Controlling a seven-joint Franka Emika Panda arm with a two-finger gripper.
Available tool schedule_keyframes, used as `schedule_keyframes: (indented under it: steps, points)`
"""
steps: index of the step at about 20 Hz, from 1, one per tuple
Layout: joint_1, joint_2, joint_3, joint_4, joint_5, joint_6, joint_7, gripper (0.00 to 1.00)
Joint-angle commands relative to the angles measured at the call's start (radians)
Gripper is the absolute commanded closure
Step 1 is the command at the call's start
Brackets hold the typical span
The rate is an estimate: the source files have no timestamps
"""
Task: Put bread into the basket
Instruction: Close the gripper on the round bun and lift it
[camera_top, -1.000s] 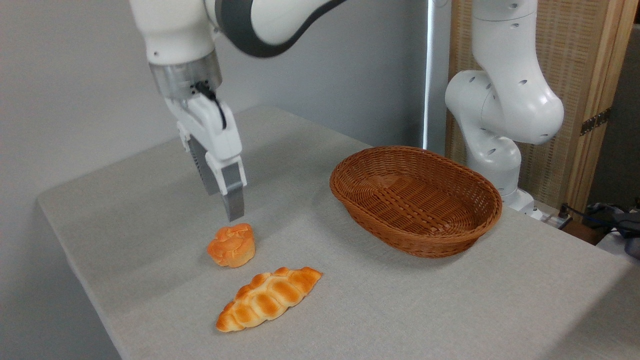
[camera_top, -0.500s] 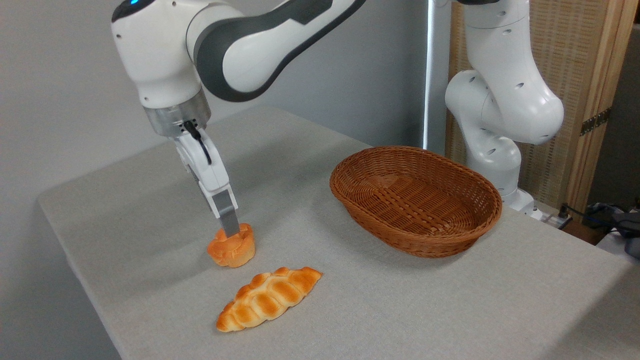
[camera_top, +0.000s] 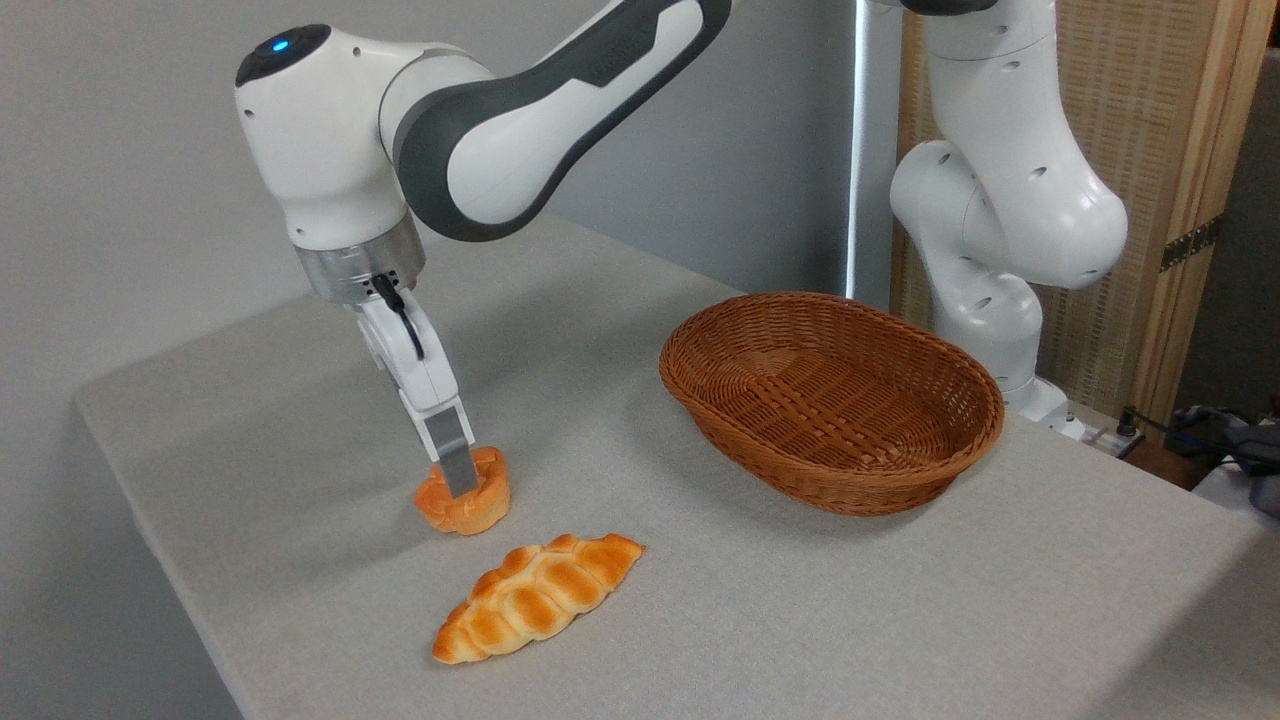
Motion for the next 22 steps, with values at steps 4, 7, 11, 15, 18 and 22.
schedule_keyframes:
  steps: [4,7,11,15,18,22]
  points:
    - [0.002,0.007,-0.020,-0.043,0.024,0.026,0.015,0.00]
    - [0.001,0.007,-0.023,-0.072,0.061,0.028,0.014,0.00]
    - [-0.010,0.009,-0.027,-0.084,0.067,0.046,0.014,0.13]
    - [-0.010,0.010,-0.027,-0.087,0.069,0.055,0.014,0.37]
    - [-0.010,0.009,-0.029,-0.087,0.069,0.054,0.014,0.47]
    - [-0.010,0.010,-0.029,-0.086,0.069,0.059,0.014,0.51]
